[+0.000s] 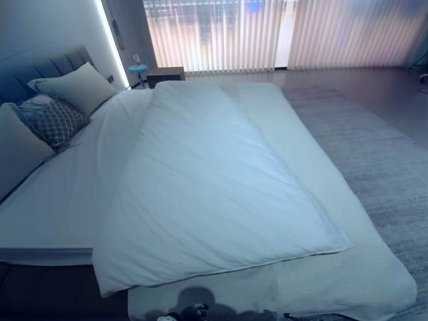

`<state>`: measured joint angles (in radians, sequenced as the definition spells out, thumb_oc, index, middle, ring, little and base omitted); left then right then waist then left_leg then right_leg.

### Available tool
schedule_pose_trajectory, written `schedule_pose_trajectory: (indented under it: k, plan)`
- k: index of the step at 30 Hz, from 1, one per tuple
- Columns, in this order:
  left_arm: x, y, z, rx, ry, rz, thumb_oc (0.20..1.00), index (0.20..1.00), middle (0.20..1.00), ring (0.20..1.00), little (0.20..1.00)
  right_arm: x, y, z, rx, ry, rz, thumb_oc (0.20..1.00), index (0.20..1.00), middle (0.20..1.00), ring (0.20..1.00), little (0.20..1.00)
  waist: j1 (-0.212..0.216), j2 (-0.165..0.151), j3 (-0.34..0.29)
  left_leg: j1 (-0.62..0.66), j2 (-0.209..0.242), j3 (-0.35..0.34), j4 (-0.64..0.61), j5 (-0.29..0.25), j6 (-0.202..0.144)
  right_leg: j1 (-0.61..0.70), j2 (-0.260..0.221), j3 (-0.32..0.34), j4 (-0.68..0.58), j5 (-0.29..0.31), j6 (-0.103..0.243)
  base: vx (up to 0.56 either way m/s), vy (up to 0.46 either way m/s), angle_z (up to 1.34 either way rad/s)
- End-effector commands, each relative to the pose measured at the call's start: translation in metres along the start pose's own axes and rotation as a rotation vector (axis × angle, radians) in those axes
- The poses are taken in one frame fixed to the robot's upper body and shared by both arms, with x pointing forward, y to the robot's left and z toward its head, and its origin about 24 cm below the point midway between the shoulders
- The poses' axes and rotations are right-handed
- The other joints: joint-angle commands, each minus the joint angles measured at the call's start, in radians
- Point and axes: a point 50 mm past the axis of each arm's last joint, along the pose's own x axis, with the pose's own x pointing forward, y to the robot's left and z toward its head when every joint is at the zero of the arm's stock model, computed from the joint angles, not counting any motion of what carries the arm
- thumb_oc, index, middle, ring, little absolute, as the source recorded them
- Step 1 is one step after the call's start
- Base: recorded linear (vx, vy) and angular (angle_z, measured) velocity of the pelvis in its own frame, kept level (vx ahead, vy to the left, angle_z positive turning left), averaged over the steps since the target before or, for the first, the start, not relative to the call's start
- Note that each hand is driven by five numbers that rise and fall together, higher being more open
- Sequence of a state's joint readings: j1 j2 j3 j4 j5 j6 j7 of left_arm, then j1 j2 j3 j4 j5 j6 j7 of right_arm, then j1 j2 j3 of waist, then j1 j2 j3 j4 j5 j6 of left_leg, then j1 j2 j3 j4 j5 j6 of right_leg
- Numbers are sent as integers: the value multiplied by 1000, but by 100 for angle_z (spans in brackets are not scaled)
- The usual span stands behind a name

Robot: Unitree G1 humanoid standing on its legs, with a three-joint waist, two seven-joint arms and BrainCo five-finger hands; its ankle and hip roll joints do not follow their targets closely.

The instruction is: Make the bed

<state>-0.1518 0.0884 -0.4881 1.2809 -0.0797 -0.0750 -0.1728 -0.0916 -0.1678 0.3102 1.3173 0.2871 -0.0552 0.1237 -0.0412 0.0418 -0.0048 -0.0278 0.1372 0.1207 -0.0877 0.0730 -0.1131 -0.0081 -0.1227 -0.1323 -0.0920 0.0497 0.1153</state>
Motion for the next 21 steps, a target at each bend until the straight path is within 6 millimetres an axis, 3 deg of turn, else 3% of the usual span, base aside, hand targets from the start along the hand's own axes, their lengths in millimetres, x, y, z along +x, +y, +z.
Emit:
schedule_pose_trajectory:
  k: [1,6,15,16,17,18,21]
  plan:
    - [3,11,26,-18,-54,36,1000,1000,1000,1000,1000,6,21,22,-2,-49,53,1000,1000,1000,1000,1000,-14,-67,58,-38,-25,-13,0,-29,58,-55,-32,16,5,18,28,-82,-32,-5]
    - [2,21,41,-50,-111,84,1000,1000,1000,1000,1000,6,20,36,1,-92,46,1000,1000,1000,1000,1000,-17,-77,110,-92,-21,-18,0,-6,48,-102,-26,11,5,35,25,-84,-22,-1]
    - [1,28,48,-217,-175,128,1000,1000,1000,1000,1000,6,19,42,49,-124,31,1000,1000,1000,1000,1000,-15,-84,124,-113,-23,-13,0,-4,49,-131,-28,23,5,46,29,-20,-2,-1]
    - [-1,35,59,-401,-252,158,1000,1000,1000,1000,1000,6,20,53,92,-171,28,1000,1000,1000,1000,1000,-14,-85,151,-137,-24,-16,0,4,45,-154,-27,25,5,53,27,-93,-1,-1]
    - [-1,35,59,-401,-252,158,1000,1000,1000,1000,1000,6,20,53,92,-171,28,1000,1000,1000,1000,1000,-14,-85,151,-138,-24,-17,0,4,45,-154,-27,25,5,53,27,-185,0,-1]
    - [-3,41,74,-566,-328,157,1000,1000,1000,1000,1000,5,24,68,109,-226,49,1000,1000,1000,1000,1000,-16,-87,178,-166,-23,-16,0,14,40,-183,-24,25,5,59,27,-125,-5,-1]
    - [-8,55,93,-724,-411,176,1000,1000,1000,1000,1000,4,27,87,98,-288,69,1000,1000,1000,1000,1000,-21,-93,222,-195,-16,-18,0,29,35,-215,-16,26,16,69,23,-111,-7,-5]
